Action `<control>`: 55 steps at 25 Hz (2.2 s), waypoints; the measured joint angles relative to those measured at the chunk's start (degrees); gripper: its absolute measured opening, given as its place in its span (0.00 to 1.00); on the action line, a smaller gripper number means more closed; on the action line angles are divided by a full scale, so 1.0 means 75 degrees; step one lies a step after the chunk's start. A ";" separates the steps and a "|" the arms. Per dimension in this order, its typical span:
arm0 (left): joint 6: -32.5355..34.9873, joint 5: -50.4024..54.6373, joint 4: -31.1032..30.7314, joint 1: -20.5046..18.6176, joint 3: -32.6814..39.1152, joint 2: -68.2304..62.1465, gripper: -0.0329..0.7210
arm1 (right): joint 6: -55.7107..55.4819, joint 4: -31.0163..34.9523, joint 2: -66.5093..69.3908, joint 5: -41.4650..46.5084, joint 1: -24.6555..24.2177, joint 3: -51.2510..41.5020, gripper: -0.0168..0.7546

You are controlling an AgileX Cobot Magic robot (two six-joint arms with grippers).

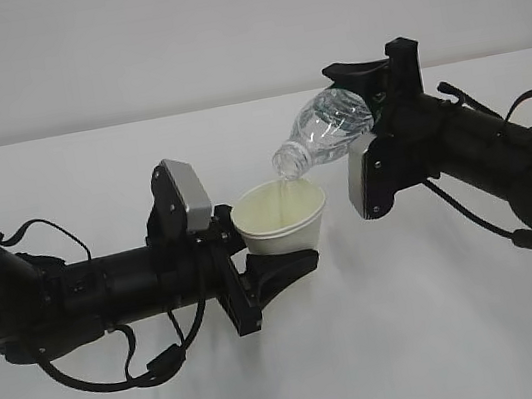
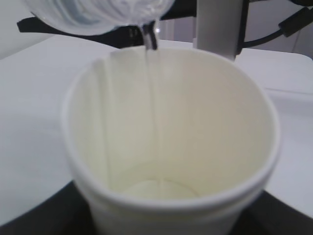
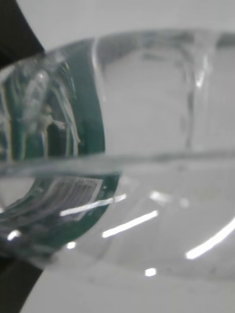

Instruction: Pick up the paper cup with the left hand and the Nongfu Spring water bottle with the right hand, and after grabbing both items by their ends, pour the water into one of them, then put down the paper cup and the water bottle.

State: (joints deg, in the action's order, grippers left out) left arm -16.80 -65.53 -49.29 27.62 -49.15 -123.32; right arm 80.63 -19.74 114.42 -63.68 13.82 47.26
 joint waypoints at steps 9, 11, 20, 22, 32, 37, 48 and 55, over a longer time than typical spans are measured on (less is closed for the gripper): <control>0.0000 0.0000 0.0012 0.0000 0.0000 0.0000 0.62 | 0.0044 0.0000 0.0000 0.0000 0.0000 0.0000 0.63; 0.0000 0.0000 0.0012 0.0000 0.0000 0.0000 0.62 | 0.0044 0.0000 0.0000 0.0000 0.0000 0.0000 0.63; 0.0000 0.0000 0.0012 0.0000 0.0000 0.0000 0.62 | 0.0060 0.0000 0.0000 0.0000 0.0000 0.0000 0.63; 0.0000 0.0000 0.0012 0.0000 0.0000 0.0000 0.62 | 0.0060 0.0000 0.0000 0.0000 0.0000 0.0000 0.63; 0.0000 0.0000 0.0012 0.0000 0.0000 0.0000 0.62 | 0.0060 0.0000 0.0000 0.0000 0.0000 0.0000 0.63; 0.0000 0.0000 0.0012 0.0000 0.0000 0.0000 0.62 | 0.0072 0.0000 0.0000 0.0000 0.0000 0.0000 0.63; 0.0000 0.0000 0.0012 0.0000 0.0000 0.0000 0.62 | 0.0089 0.0000 0.0000 -0.0017 0.0000 0.0000 0.63; 0.0000 0.0000 0.0012 0.0000 0.0000 0.0000 0.62 | 0.0106 0.0000 0.0000 -0.0017 0.0000 0.0000 0.63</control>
State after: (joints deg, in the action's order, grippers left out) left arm -16.80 -65.53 -49.20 27.62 -49.15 -123.32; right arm 81.42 -19.74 114.42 -63.81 13.82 47.26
